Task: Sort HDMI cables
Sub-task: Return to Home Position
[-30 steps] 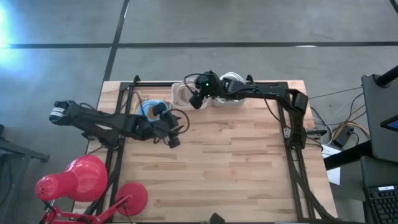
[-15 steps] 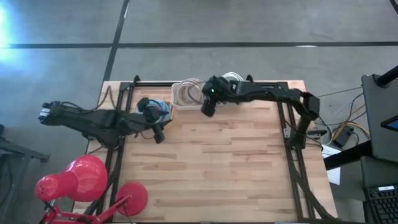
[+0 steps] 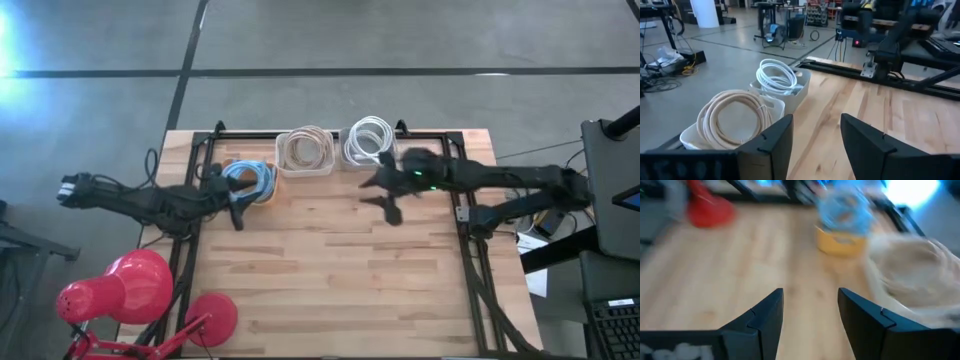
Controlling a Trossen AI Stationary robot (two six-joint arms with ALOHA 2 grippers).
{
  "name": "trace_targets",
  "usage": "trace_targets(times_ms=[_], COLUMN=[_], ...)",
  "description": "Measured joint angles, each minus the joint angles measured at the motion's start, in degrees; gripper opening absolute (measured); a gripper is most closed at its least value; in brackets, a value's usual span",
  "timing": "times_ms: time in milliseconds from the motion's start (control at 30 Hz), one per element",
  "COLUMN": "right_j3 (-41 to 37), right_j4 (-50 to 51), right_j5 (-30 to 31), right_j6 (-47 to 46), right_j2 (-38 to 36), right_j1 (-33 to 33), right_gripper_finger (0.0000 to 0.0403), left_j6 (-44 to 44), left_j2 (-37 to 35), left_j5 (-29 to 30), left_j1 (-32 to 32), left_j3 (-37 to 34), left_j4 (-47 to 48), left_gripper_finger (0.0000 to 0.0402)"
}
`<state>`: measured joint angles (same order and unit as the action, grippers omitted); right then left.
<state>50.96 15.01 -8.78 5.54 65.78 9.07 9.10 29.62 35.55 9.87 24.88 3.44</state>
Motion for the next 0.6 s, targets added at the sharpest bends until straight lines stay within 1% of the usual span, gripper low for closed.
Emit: trace_targets(times_ms=[67, 100, 200, 333, 467, 600], right_j3=[-7.1, -10.2, -17.3, -23.7, -28.4, -32.5], right_j4=[-8.2, -11.3, -18.0, -20.4, -20.5, -20.5], right_j5=[-5.6, -7.4, -8.2, -8.1, -8.1, -7.9], right_j6=[-0.7, -1.4, -2.4, -2.5, -2.6, -5.4], right_j2=[-5.3, -7.7, -15.0, -24.1, -32.3, -39.4], right_j1=[0.6, 0.7, 1.1, 1.1, 1.2, 1.1], right_gripper_finger=[0.0185, 0.0185, 0.0183, 0.0183, 0.0183, 0.0183], left_j6=[0.2, 0.2, -0.5, -3.2, -3.3, -3.3], left_j2=[-1.8, -2.7, -5.2, -8.6, -10.5, -12.0], left_j5=[0.0, 0.0, 0.0, 0.0, -0.7, -0.9], left_j1=[0.0, 0.0, 0.0, 0.0, 0.0, 0.0], left_j3=[-1.9, -2.7, -4.9, -6.3, -7.5, -9.8], left_j4=[-0.8, -1.3, -4.1, -5.5, -5.6, -7.6], left_gripper_finger=[0.0177, 0.0177, 0.0177, 0.0177, 0.0177, 0.0177])
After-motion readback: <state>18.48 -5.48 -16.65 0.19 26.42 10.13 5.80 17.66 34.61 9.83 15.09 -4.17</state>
